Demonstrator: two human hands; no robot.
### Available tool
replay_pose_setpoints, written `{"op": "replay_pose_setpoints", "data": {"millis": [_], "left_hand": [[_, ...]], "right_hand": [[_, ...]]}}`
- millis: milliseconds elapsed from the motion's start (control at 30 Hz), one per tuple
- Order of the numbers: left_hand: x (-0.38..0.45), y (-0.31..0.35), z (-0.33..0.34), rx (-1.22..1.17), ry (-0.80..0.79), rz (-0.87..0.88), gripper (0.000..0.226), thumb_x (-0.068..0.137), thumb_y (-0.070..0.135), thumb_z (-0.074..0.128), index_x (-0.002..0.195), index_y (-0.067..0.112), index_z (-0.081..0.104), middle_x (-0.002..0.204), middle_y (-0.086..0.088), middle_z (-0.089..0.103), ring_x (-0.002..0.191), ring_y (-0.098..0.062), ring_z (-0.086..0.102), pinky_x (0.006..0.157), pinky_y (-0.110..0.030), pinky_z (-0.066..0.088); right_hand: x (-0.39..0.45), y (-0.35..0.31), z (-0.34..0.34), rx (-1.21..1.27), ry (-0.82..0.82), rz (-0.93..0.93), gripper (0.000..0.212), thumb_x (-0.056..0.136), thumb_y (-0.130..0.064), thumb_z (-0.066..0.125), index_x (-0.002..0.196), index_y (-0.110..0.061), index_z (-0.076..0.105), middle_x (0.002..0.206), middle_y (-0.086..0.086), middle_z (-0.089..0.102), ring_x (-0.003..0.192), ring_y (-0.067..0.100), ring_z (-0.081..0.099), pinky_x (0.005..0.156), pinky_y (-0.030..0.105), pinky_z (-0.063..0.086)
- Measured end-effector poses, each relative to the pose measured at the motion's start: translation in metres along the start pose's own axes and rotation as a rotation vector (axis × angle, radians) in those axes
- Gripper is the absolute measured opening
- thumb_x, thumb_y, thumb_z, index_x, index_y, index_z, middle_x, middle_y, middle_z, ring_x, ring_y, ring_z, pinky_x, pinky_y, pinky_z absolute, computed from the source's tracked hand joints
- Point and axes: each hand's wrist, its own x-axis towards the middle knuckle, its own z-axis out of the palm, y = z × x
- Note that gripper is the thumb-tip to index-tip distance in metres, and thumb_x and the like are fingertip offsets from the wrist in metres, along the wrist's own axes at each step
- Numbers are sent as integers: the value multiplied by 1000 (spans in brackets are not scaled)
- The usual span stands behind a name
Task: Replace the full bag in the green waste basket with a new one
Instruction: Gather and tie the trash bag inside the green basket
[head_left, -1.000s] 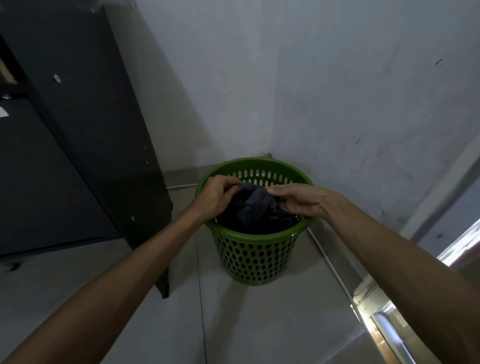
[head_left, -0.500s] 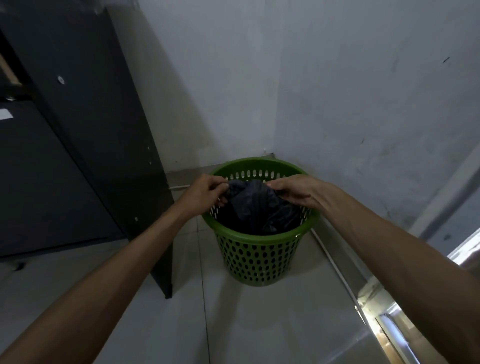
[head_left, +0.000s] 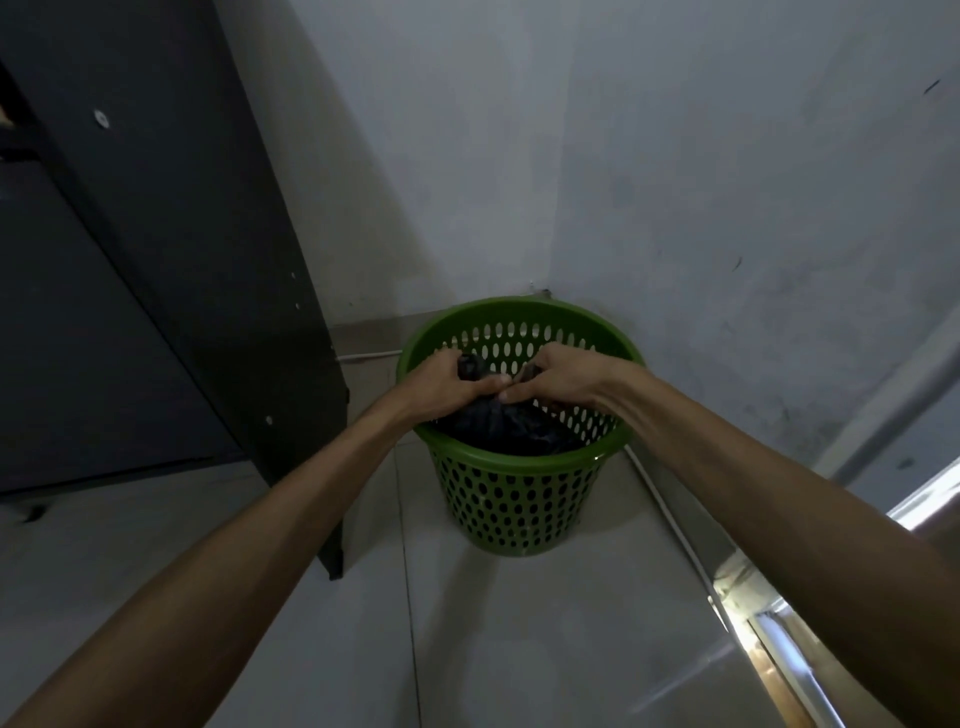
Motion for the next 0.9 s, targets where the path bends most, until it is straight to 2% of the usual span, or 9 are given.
{"op": "replay_pose_setpoints", "data": {"millis": [100, 167, 233, 300, 400, 467, 633, 733, 900], "left_hand": [[2, -8, -6, -89, 1, 22, 33, 88, 36, 69, 114, 16, 70, 112, 0, 72, 100, -13, 68, 92, -36, 55], [2, -13, -8, -79, 1, 63, 32, 89, 36, 68, 111, 13, 70, 108, -2, 73, 98, -15, 70, 91, -42, 56], [-1, -15, -6, -51, 43, 91, 43, 91, 48, 61, 103, 8, 72, 98, -5, 75, 89, -18, 72, 85, -44, 58], [-4, -15, -4, -8, 126, 83, 65, 92, 65, 46, 85, 5, 71, 80, -6, 74, 72, -18, 71, 73, -42, 59], [-7, -11, -1, 133, 251, 111, 63, 98, 58, 36, 59, 11, 48, 53, -5, 47, 44, -13, 43, 49, -29, 34], [-11, -5, 2, 233, 279, 182, 57, 102, 48, 38, 58, 11, 44, 52, -6, 41, 43, -14, 36, 46, -26, 26], [-16, -12, 4, 345, 240, 298, 53, 102, 32, 45, 57, 5, 44, 54, -16, 47, 46, -20, 40, 46, -22, 26], [-22, -15, 1, 407, 201, 328, 52, 102, 29, 47, 57, 2, 46, 56, -17, 49, 48, -23, 44, 46, -19, 26], [-33, -19, -5, 505, 150, 304, 47, 101, 35, 44, 58, 16, 43, 61, -3, 46, 52, -13, 44, 49, -19, 25]], "right_hand": [[-1, 7, -8, 210, -56, 48, 26, 84, -36, 73, 91, -12, 70, 81, 0, 73, 79, 16, 67, 73, 29, 55], [1, 14, -12, 388, -80, 92, 28, 88, -32, 69, 102, -8, 67, 92, 4, 73, 90, 17, 65, 79, 30, 54], [6, 21, -14, 479, -58, 131, 37, 90, -34, 67, 116, -8, 65, 115, 6, 69, 109, 19, 62, 93, 37, 52], [12, 24, -15, 548, -46, 167, 39, 90, -36, 66, 118, -10, 65, 121, 5, 68, 113, 20, 61, 95, 39, 51], [18, 27, -19, 644, 7, 230, 44, 88, -34, 69, 122, -7, 65, 127, 9, 65, 116, 25, 61, 99, 43, 51], [19, 27, -20, 644, 41, 252, 47, 88, -32, 69, 125, -4, 63, 131, 13, 62, 118, 28, 60, 100, 43, 49], [21, 24, -18, 528, 216, 275, 55, 89, -23, 69, 134, 2, 49, 128, 16, 60, 105, 30, 60, 81, 38, 51], [28, 28, -16, 410, 310, 268, 57, 87, -24, 72, 132, 2, 49, 128, 18, 58, 110, 33, 59, 81, 36, 49], [35, 28, -16, 216, 381, 259, 50, 87, -26, 72, 126, 1, 54, 125, 15, 59, 112, 31, 57, 82, 30, 44]]}}
